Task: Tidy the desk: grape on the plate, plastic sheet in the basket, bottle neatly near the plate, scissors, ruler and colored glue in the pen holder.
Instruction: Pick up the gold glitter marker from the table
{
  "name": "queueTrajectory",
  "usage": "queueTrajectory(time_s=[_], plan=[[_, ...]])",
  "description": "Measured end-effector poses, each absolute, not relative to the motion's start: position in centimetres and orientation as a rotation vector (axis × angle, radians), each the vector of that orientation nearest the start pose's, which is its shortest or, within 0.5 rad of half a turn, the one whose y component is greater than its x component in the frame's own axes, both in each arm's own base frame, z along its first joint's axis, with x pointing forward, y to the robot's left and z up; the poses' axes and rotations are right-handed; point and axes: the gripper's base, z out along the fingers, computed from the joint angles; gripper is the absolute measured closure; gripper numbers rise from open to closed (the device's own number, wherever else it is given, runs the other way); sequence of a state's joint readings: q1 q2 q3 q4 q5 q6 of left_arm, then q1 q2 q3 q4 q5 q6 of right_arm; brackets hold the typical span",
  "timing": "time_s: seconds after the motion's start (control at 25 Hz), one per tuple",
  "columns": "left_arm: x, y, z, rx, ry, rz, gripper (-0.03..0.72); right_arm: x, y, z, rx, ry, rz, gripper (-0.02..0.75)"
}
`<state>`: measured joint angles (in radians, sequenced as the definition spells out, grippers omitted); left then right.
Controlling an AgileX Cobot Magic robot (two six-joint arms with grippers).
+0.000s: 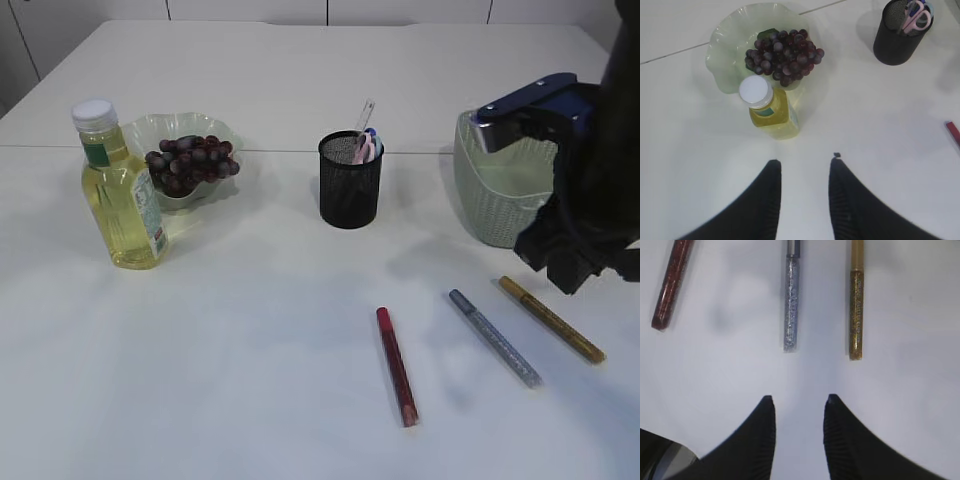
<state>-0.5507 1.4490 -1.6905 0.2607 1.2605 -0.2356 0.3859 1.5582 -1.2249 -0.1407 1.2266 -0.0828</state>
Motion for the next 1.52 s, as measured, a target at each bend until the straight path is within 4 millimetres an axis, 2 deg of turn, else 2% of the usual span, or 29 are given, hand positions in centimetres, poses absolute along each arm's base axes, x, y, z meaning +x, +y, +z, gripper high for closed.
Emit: queueTrajectory(time_s=[0.16, 0.36, 0.52, 0.76, 1.0, 1.12, 1.24, 1.36, 1.52], plan=[[25.6, -13.2, 43.9, 0.383, 2.428, -0.015, 0.448, 25.7, 8.8, 28.3, -0.778, 2.867, -0.220, 0.491], [25.5, -13.4, 43.9, 0.384, 2.436, -0.043, 0.448, 22.7, 7.5, 32.0, -0.711, 2.737, -0.202, 0.491], [25.5, -13.5, 43.9, 0.385, 2.440, -0.056, 0.448, 20.6, 7.1, 34.0, -0.599, 2.708, -0.100, 0.492], [25.5, -13.5, 43.8, 0.385, 2.440, -0.059, 0.448, 19.5, 8.2, 34.3, -0.830, 2.655, 0.080, 0.492], [25.5, -13.5, 43.8, 0.385, 2.441, -0.060, 0.448, 21.7, 8.4, 32.3, -0.888, 2.716, 0.048, 0.492], [25.5, -13.5, 43.8, 0.385, 2.441, -0.060, 0.448, 23.4, 7.4, 31.3, -0.832, 2.731, 0.056, 0.492], [25.5, -13.5, 43.8, 0.385, 2.441, -0.060, 0.448, 25.2, 6.4, 30.2, -0.787, 2.736, 0.158, 0.492], [25.5, -13.5, 43.8, 0.385, 2.441, -0.061, 0.448, 27.0, 5.4, 28.3, -0.765, 2.758, 0.295, 0.492], [25.5, -13.5, 43.8, 0.388, 2.441, -0.060, 0.448, 29.4, 3.6, 25.0, -0.719, 2.840, 0.294, 0.492]])
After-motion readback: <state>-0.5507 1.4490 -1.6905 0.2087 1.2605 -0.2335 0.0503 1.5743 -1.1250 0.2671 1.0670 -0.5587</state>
